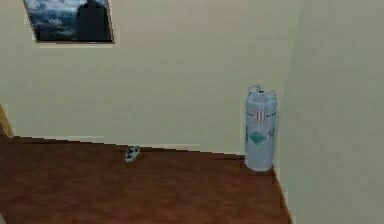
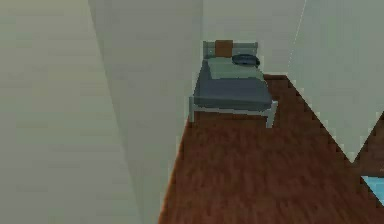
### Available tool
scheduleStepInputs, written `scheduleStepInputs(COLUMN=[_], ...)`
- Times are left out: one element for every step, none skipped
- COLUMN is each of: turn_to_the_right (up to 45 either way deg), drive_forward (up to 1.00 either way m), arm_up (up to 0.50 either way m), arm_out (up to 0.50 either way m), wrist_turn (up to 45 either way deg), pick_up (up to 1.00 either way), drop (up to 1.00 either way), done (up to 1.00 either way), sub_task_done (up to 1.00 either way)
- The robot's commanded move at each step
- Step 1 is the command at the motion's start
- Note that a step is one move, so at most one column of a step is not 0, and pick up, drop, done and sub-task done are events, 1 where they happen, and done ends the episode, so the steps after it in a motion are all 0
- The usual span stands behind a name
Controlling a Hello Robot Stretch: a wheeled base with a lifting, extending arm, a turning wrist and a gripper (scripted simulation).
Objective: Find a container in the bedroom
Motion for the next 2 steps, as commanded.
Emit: scheduleStepInputs(turn_to_the_right=[12.0, 0.0], drive_forward=[0.0, 1.0], arm_up=[0.0, 0.0], arm_out=[0.0, 0.0], wrist_turn=[0.0, 0.0], pick_up=[0.0, 0.0], drop=[0.0, 0.0], done=[0.0, 0.0], sub_task_done=[0.0, 0.0])
